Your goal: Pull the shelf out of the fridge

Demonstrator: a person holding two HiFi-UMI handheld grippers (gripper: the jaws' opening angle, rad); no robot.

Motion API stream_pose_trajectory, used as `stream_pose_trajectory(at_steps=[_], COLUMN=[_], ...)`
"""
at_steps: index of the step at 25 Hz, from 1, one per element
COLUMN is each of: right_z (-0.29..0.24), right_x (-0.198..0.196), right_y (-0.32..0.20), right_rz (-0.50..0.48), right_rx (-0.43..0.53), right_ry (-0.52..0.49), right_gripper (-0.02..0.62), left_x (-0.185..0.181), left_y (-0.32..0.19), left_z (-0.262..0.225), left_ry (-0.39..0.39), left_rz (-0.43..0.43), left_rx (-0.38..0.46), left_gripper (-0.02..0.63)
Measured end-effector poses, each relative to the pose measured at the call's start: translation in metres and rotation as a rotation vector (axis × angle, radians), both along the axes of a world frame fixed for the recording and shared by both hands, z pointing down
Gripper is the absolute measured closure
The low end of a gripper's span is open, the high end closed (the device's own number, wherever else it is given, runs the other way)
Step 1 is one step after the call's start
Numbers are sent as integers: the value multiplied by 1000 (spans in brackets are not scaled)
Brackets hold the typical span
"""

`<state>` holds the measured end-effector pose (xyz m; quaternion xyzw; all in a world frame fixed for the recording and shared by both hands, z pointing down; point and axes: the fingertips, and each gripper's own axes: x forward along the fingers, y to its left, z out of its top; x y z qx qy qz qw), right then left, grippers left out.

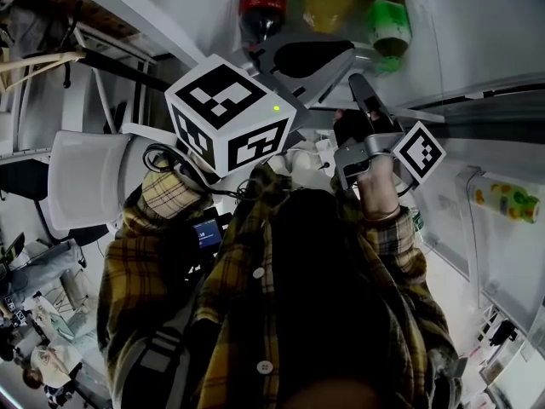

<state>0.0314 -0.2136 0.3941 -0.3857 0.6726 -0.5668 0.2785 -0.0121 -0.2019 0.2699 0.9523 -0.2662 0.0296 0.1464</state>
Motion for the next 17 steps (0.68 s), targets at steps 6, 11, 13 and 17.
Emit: stream_pose_trajectory(at_steps=[6, 11, 13, 17], right_z=[0, 0, 0, -1], right_x=[0, -1, 0, 4], right_y=[0, 0, 0, -2], right_rz=[-2, -4, -2, 5], right_rx=[-5, -9, -9, 1], right_ry=[-4, -5, -4, 0], right_gripper=[555, 555, 555, 555], left_x=[1, 0, 1, 6], left_y=[0, -1, -1, -2], left_z=[0, -1, -1, 1], left_ry=[-1, -2, -2, -2], left_rz=[1, -2, 0, 13], left_rx=[-1, 0, 1, 4], left_gripper=[603, 603, 603, 603])
